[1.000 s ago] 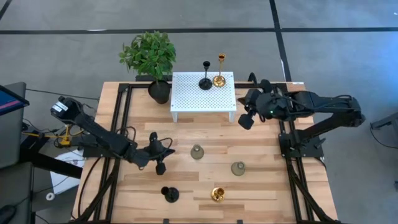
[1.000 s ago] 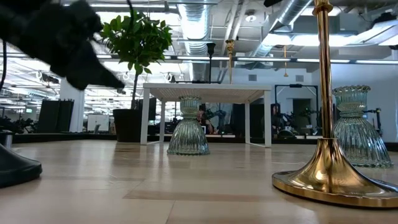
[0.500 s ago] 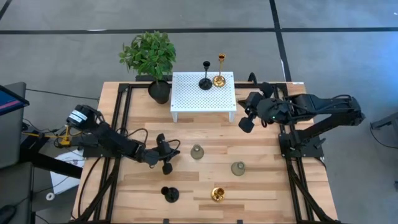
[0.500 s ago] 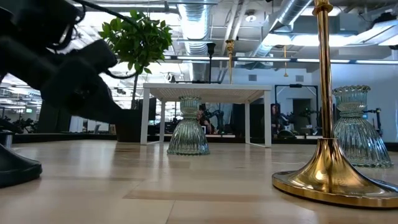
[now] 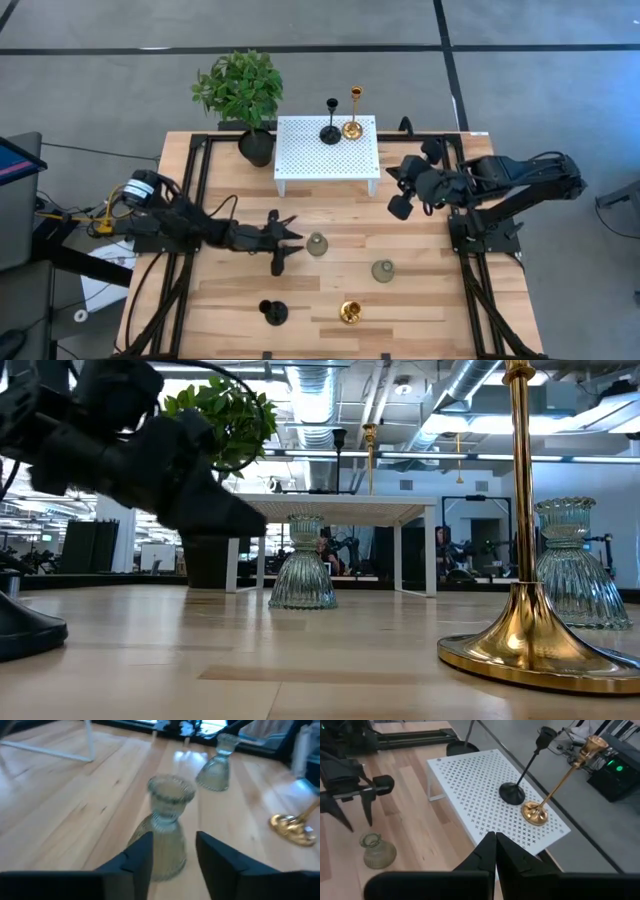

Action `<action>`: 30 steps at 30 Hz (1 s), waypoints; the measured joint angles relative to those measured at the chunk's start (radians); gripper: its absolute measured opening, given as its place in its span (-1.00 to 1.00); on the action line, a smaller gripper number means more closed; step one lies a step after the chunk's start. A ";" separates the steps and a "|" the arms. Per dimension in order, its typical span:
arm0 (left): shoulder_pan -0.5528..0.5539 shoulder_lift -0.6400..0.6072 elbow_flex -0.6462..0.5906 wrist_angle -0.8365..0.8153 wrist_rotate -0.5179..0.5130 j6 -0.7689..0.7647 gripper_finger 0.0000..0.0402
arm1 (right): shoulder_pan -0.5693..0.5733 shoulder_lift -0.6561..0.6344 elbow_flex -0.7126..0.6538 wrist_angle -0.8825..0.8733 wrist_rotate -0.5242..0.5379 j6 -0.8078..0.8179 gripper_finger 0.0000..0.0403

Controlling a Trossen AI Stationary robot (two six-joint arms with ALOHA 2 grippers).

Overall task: Pick & Place candle stick holders
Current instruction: Put the top green glass candle holder on the shelf

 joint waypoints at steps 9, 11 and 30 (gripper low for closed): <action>0.065 0.099 0.109 -0.002 0.117 0.046 0.25 | 0.021 0.000 0.000 -0.001 0.029 0.004 -1.00; 0.076 0.122 0.121 0.000 0.117 0.048 0.32 | 0.026 0.000 0.000 -0.001 0.029 0.004 -1.00; 0.095 0.179 0.213 -0.004 0.119 0.016 0.56 | 0.029 -0.001 0.000 -0.002 0.041 0.001 -1.00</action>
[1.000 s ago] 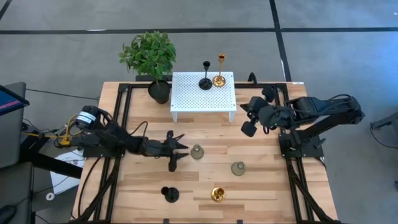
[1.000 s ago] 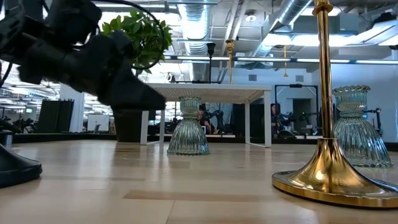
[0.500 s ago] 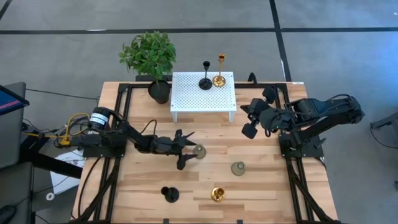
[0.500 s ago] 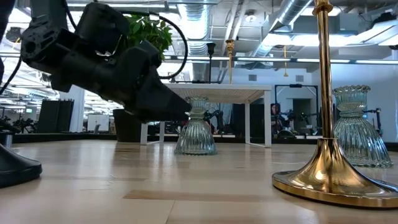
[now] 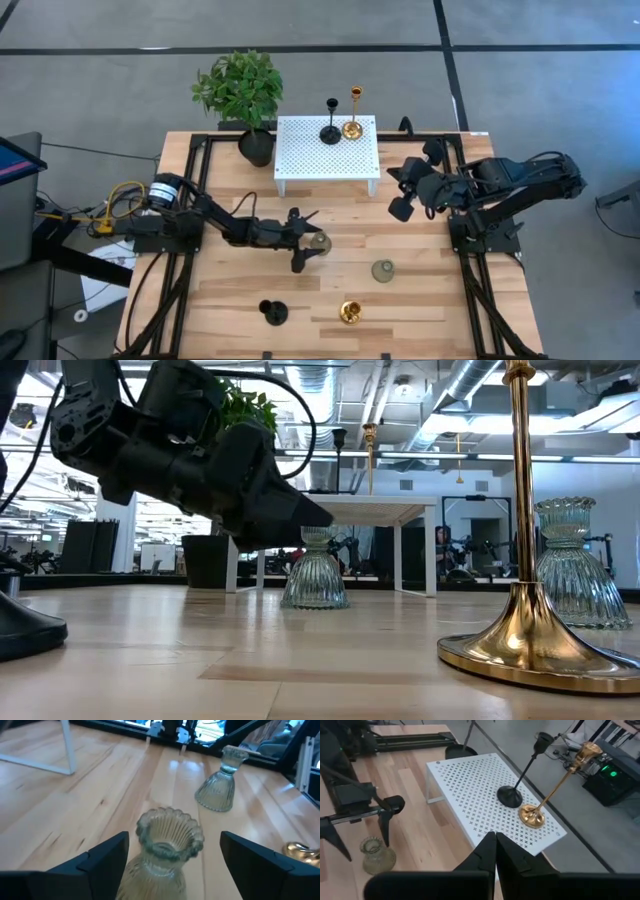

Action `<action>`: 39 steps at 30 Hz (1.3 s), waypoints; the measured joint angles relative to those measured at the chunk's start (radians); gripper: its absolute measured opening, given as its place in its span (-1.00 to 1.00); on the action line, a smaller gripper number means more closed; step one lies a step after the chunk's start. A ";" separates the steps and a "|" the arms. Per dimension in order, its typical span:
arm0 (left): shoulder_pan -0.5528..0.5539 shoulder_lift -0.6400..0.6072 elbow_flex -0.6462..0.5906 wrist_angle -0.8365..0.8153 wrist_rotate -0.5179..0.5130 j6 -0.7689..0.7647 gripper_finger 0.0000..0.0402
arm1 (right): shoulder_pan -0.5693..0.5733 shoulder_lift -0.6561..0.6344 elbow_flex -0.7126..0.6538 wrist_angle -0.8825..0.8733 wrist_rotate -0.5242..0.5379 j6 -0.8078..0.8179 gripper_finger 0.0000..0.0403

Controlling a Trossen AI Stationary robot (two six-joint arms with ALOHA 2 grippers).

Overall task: Pick & Place candle stick holders
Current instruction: Put the top green glass candle holder on the shelf

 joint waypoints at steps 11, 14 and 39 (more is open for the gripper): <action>0.005 0.012 0.001 0.004 -0.030 -0.005 0.43 | 0.000 0.000 0.000 0.001 0.013 0.000 -1.00; 0.008 0.013 0.001 0.002 -0.039 -0.007 0.31 | 0.000 0.000 0.000 0.001 0.013 0.000 -1.00; 0.008 -0.048 0.002 0.013 -0.083 -0.029 -0.32 | 0.000 0.000 0.000 -0.023 0.037 0.001 -1.00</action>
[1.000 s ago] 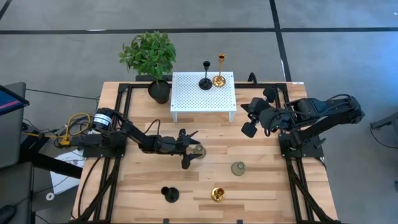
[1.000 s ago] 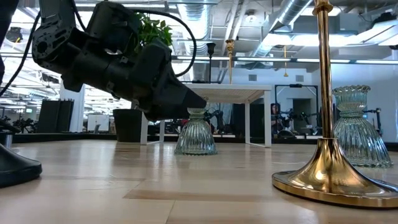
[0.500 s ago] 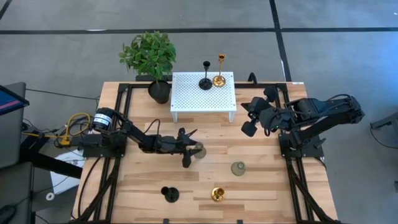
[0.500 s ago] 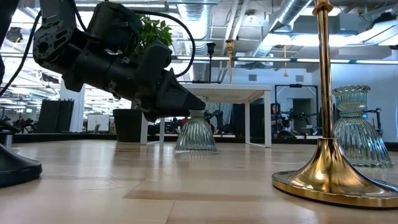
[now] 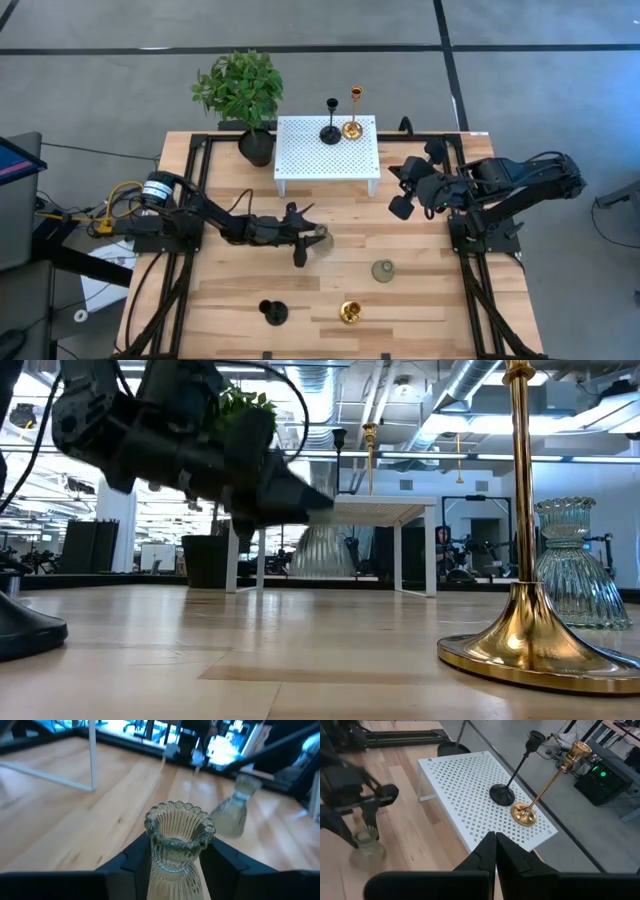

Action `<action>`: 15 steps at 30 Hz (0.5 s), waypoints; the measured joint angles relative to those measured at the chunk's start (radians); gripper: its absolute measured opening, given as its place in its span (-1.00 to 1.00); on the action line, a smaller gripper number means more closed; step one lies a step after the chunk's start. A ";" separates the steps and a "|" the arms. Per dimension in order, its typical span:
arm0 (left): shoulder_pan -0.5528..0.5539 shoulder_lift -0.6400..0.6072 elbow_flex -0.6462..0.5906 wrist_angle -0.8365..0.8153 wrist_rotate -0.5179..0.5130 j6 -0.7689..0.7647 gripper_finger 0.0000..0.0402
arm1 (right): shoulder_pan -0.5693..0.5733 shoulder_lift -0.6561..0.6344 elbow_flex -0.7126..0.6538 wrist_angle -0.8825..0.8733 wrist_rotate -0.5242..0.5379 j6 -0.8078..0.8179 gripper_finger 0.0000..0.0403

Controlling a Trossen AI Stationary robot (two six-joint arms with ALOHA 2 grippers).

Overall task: Pick & Place candle stick holders
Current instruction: Put the top green glass candle holder on the shelf

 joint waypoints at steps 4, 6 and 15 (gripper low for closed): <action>0.000 -0.097 0.000 -0.025 -0.002 0.001 -0.33 | 0.000 0.000 0.000 -0.001 0.000 -0.001 -1.00; 0.000 -0.164 0.000 -0.067 -0.035 0.002 -0.33 | 0.000 0.000 0.000 -0.001 0.000 -0.001 -1.00; 0.000 -0.487 0.039 -0.407 -0.197 0.007 -0.33 | 0.000 0.000 0.000 -0.036 0.000 0.014 -1.00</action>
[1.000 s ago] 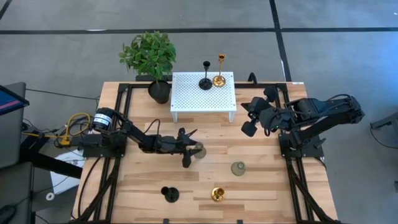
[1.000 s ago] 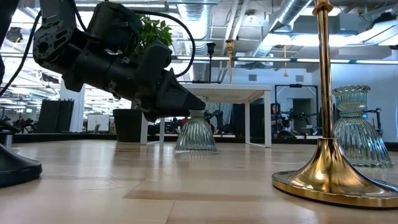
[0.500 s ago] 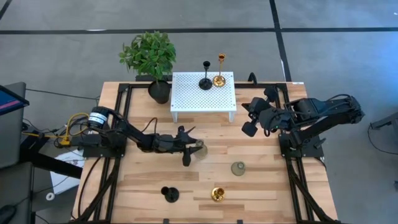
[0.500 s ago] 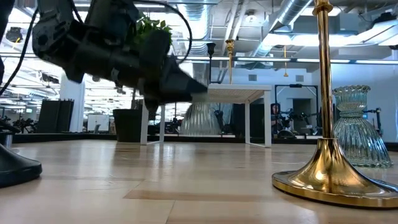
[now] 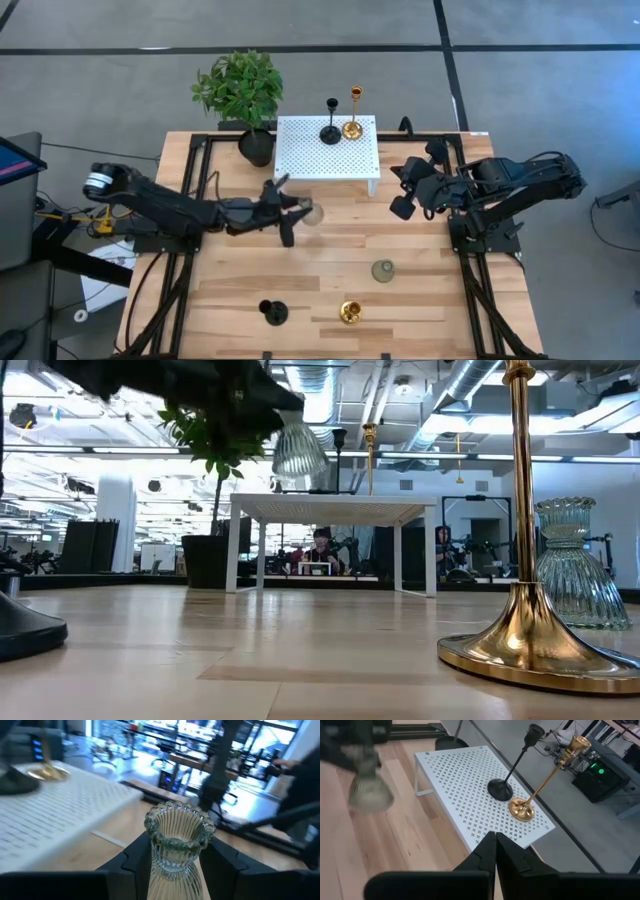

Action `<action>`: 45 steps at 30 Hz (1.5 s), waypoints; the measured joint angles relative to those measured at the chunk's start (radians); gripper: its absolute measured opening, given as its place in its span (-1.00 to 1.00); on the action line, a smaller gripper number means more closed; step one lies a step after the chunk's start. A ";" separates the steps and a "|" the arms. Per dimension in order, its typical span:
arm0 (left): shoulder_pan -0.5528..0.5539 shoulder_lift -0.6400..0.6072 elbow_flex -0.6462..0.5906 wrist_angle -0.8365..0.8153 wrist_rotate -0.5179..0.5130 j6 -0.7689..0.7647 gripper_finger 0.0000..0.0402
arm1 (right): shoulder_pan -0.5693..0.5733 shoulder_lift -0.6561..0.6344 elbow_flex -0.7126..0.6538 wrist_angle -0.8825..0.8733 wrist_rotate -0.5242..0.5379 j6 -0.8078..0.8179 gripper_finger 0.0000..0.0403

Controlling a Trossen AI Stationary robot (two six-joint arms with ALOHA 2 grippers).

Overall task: Pick & Place candle stick holders
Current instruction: Put the top green glass candle holder on the shelf

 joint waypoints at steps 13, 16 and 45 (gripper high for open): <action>0.040 0.000 0.206 -0.137 -0.515 0.380 -0.33 | 0.000 0.000 0.000 -0.005 0.009 0.003 -1.00; 0.097 0.029 0.207 -0.136 -0.525 0.351 -0.32 | 0.000 0.000 0.000 -0.005 0.026 0.003 -1.00; 0.413 0.281 0.266 0.098 -0.405 0.171 -0.31 | -0.002 0.000 0.000 0.000 0.029 0.003 -1.00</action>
